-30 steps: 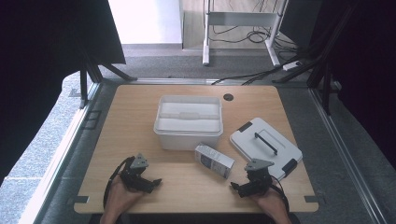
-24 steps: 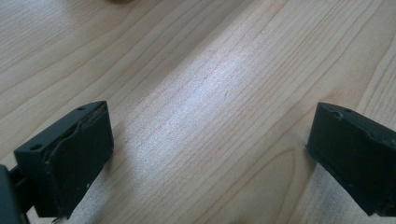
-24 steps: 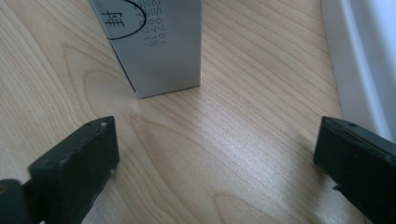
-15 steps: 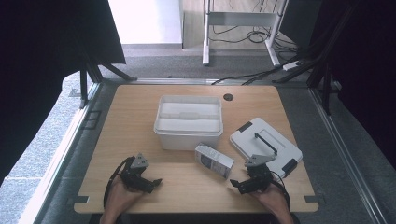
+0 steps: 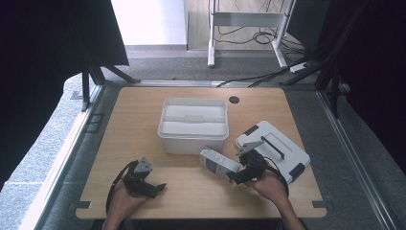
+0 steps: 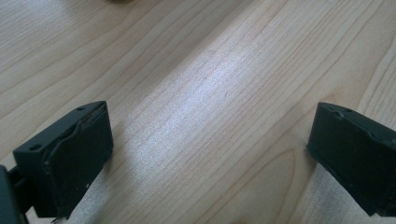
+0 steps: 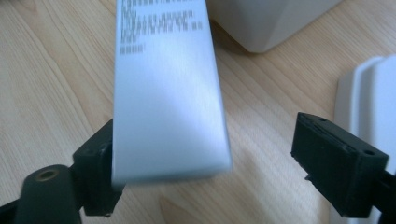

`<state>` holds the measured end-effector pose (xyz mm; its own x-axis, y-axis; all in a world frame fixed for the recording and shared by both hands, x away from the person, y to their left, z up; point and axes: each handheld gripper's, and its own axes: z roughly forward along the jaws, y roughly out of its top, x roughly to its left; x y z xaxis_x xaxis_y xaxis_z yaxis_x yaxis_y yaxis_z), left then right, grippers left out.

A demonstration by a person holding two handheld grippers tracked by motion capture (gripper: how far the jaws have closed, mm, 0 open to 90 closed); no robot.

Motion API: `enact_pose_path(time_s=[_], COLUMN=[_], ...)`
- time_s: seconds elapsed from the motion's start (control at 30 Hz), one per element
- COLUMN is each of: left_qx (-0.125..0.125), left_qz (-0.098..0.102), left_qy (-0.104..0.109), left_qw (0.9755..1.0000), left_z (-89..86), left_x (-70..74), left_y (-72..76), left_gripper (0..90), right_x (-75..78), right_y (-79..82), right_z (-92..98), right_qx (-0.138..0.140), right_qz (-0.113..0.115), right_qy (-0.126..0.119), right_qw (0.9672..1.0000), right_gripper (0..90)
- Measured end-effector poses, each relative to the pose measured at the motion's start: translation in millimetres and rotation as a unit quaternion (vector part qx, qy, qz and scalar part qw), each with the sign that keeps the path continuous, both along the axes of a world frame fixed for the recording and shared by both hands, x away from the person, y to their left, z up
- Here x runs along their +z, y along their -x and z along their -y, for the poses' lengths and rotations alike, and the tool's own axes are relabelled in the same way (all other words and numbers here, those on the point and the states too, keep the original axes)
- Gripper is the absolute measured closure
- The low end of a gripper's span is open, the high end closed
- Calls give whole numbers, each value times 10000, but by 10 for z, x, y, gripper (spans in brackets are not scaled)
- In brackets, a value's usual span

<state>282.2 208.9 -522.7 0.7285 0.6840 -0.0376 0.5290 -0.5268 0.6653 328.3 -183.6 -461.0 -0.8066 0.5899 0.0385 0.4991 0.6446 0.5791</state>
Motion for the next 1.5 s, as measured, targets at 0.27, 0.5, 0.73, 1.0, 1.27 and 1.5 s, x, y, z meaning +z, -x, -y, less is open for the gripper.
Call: enact_pose_path(time_s=[0.27,0.5,0.73,1.0,1.27,1.5], left_qx=[-11,-11,-10,4,-6,0], left_qz=[9,9,8,-1,1,2], left_qy=[-10,-9,-9,9,-8,-8], left_qw=[10000,10000,10000,10000,10000,10000], left_z=[-1,-1,-1,1,0,1], left_x=[0,0,0,-1,1,0], left_y=[-2,-2,-2,0,-1,-1], left_gripper=[0,0,0,0,0,0], right_x=[86,50,103,255,189,74], right_y=[-202,-304,-236,74,452,622], right_z=[-334,-567,-617,-689,-774,-819], right_qx=[365,681,730,1062,1371,1441], right_qz=[-428,-707,-615,-500,-501,-438], right_qy=[614,969,1051,943,936,992], right_qw=[9965,9904,9899,9886,9848,9836], right_gripper=[285,514,560,560,558,543])
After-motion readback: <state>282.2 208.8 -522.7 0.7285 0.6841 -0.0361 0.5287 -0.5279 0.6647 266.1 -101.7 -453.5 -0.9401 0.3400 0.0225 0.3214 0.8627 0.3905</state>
